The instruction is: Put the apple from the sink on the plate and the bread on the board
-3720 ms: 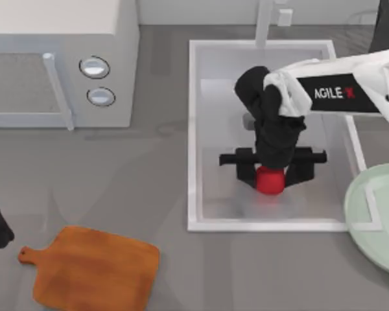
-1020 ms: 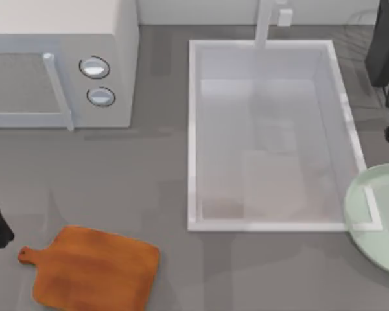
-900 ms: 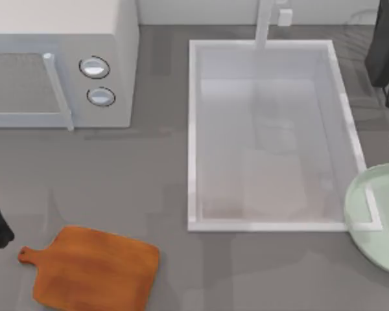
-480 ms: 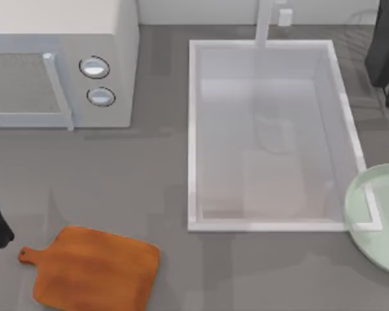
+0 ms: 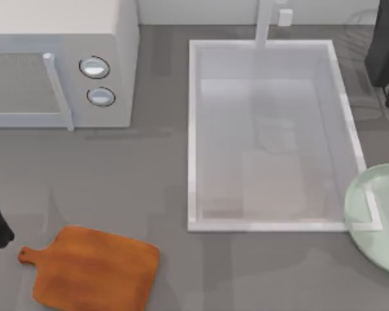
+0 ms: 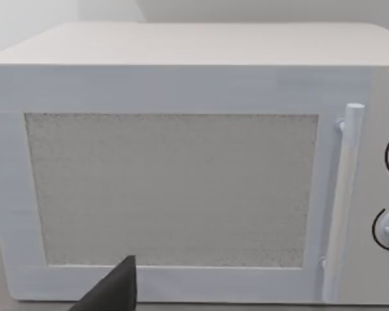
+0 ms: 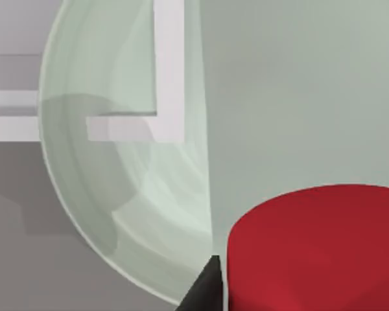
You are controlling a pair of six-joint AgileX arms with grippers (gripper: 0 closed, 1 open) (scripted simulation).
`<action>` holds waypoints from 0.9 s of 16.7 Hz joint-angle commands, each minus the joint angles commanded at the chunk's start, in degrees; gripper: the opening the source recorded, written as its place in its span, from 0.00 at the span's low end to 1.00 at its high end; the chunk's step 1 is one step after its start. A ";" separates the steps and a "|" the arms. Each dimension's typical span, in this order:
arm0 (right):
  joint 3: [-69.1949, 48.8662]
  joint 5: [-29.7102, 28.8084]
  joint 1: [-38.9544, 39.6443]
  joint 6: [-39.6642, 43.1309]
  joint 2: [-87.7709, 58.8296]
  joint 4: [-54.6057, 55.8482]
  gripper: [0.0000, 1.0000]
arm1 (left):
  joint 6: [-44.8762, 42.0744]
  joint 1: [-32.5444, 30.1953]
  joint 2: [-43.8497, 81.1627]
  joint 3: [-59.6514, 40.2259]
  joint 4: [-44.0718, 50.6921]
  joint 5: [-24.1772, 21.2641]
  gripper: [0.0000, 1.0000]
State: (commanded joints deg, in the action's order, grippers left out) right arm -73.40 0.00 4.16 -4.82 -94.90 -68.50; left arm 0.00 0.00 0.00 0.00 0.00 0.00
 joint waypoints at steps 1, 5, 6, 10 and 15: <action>0.00 0.00 0.00 0.00 0.00 0.00 0.83 | 0.00 0.00 0.00 0.00 0.00 0.00 1.00; 0.00 0.00 0.00 0.00 0.00 0.00 1.00 | 0.00 0.00 0.00 0.00 0.00 0.00 1.00; 0.00 0.00 0.00 0.00 0.00 0.00 1.00 | 0.00 0.00 0.00 0.00 0.00 0.00 1.00; 0.00 0.00 0.00 0.00 0.00 0.00 1.00 | 0.00 0.00 0.00 0.00 0.00 0.00 1.00; 1.35 0.00 0.00 0.09 1.84 1.27 1.00 | 0.00 0.00 0.00 0.00 0.00 0.00 1.00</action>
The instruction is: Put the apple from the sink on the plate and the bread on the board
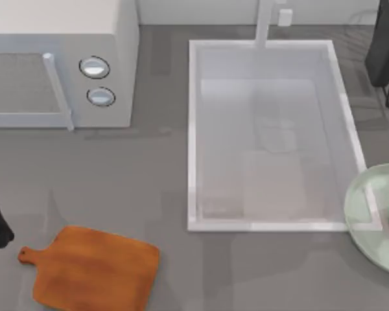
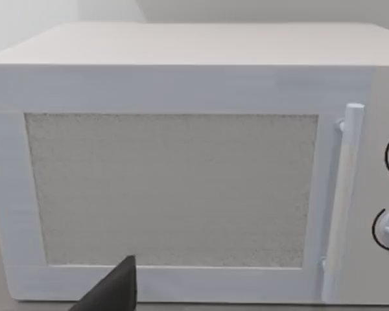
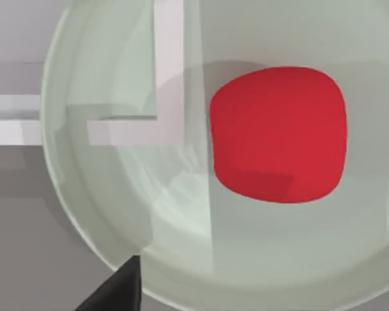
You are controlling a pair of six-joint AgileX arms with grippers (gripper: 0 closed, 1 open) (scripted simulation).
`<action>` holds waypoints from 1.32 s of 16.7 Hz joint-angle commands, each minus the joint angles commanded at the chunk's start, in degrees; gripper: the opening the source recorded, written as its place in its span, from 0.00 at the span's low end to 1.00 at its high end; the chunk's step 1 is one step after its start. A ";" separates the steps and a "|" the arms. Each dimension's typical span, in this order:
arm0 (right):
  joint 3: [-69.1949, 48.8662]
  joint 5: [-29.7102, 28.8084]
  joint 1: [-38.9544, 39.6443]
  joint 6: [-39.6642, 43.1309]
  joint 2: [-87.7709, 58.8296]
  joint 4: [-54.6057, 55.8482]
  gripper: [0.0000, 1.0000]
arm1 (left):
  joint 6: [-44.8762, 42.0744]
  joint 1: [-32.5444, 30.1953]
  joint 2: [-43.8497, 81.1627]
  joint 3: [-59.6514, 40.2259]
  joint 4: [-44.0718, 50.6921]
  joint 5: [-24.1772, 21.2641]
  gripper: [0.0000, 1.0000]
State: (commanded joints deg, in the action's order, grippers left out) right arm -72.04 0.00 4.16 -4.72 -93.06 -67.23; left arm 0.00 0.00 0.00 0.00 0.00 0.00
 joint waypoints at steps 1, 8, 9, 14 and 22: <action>1.36 0.00 -0.08 0.09 1.83 1.30 1.00 | 0.00 0.00 0.00 0.00 0.00 0.00 1.00; 21.91 0.00 -1.25 1.42 29.68 20.33 1.00 | 0.00 0.00 0.00 0.00 0.00 0.00 1.00; 25.95 0.00 -1.48 1.68 35.31 24.02 1.00 | 0.00 0.00 0.00 0.00 0.00 0.00 1.00; 46.91 0.00 -2.69 3.05 63.50 43.58 1.00 | 0.00 0.00 0.00 0.00 0.00 0.00 1.00; 70.80 0.00 -4.08 4.63 91.80 65.98 1.00 | 0.00 0.00 0.00 0.00 0.00 0.00 1.00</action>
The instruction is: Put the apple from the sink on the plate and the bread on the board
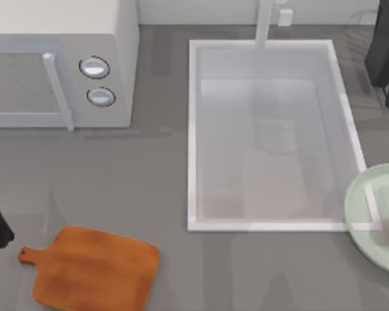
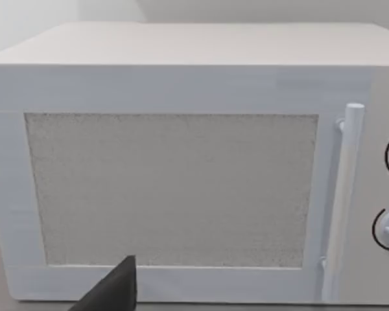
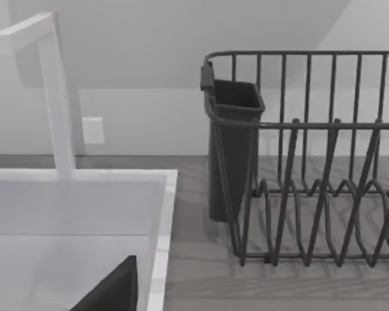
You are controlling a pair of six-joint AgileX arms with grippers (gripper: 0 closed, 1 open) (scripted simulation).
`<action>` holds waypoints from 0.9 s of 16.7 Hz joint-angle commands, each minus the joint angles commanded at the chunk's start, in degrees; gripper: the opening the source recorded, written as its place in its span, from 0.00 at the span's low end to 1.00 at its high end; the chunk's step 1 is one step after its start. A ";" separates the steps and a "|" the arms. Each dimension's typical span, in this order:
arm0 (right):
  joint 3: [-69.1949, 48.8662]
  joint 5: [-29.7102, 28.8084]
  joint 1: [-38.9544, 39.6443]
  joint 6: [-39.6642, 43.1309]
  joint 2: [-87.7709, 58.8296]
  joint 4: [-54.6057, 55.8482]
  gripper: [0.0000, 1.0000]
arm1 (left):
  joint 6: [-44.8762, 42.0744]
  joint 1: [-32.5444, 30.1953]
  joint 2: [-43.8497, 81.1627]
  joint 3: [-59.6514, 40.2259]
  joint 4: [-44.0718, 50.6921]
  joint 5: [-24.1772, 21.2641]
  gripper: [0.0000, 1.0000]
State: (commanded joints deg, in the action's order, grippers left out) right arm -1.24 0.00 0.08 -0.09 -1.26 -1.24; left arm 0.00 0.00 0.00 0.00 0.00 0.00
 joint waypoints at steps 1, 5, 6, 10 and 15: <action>0.92 0.00 -0.06 0.07 0.93 0.92 1.00 | 0.00 0.00 0.00 0.00 0.00 0.00 1.00; 1.25 0.00 -0.08 0.09 1.26 1.24 1.00 | 0.00 0.00 0.00 0.00 0.00 0.00 1.00; 1.25 0.00 -0.08 0.09 1.26 1.24 1.00 | 0.00 0.00 0.00 0.00 0.00 0.00 1.00; 1.25 0.00 -0.08 0.09 1.26 1.24 1.00 | -3.40 0.90 3.70 -3.11 2.84 0.01 1.00; 1.25 0.00 -0.08 0.09 1.26 1.24 1.00 | -17.28 4.57 21.57 -15.82 14.38 0.04 1.00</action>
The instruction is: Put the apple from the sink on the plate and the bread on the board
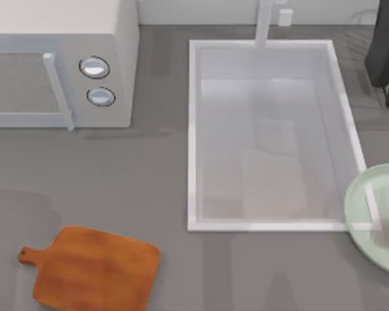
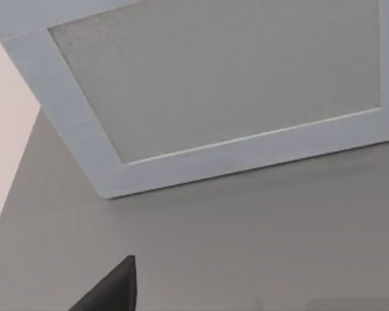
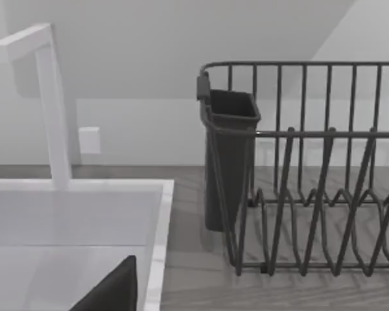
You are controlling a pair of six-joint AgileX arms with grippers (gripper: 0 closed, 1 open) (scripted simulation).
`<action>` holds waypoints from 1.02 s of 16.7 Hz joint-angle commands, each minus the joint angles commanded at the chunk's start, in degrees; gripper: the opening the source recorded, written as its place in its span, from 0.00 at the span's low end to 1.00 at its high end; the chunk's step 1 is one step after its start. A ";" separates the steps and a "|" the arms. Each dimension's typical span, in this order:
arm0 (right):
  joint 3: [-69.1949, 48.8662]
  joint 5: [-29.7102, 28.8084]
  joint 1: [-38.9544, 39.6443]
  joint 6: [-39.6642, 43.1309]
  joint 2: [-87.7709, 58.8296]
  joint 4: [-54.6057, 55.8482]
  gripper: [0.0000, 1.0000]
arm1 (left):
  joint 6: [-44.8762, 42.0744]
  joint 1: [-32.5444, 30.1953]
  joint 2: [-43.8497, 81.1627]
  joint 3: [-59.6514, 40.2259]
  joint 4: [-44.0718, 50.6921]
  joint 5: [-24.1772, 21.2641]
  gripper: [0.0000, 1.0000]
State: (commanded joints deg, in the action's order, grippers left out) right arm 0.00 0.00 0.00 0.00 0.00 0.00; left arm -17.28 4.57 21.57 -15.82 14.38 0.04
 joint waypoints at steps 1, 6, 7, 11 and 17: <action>0.00 0.00 0.00 0.00 0.00 0.00 1.00 | -3.57 0.93 4.99 -3.27 2.96 0.00 1.00; 0.00 0.00 0.00 0.00 0.00 0.00 1.00 | -22.82 5.94 32.90 -20.98 18.86 -0.06 1.00; 0.00 0.00 0.00 0.00 0.00 0.00 1.00 | -26.63 6.93 38.53 -24.47 21.99 -0.07 1.00; 0.00 0.00 0.00 0.00 0.00 0.00 1.00 | -40.02 10.44 58.65 -36.77 33.02 -0.07 1.00; 0.00 0.00 0.00 0.00 0.00 0.00 1.00 | -50.84 13.25 74.14 -46.65 41.95 -0.08 1.00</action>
State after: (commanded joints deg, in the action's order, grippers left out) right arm 0.00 0.00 0.00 0.00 0.00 0.00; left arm -68.12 17.83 95.70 -62.47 56.34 -0.04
